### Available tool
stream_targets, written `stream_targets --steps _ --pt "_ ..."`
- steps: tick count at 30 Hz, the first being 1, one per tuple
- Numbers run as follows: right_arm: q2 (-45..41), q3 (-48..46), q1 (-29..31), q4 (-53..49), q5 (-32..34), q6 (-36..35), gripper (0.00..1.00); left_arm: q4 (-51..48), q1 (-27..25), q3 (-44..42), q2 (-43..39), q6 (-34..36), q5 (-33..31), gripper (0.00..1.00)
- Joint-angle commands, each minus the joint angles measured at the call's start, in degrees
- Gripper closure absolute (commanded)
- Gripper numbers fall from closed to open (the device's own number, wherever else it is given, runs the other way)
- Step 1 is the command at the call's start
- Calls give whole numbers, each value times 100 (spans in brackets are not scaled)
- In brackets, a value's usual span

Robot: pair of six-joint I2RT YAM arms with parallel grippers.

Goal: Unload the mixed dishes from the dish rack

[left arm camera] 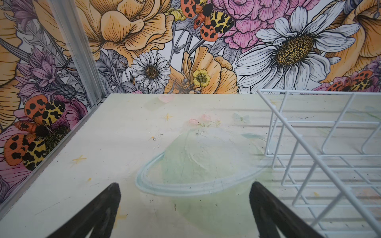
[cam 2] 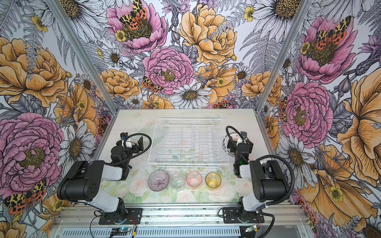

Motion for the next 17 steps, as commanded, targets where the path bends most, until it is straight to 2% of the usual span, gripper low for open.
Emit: stream_targets --steps 1,17 --pt "25 129 34 21 -64 -78 0 -305 35 137 -59 51 78 1" --pt "7 129 33 -9 -63 -75 1 -348 58 144 -59 46 127 1"
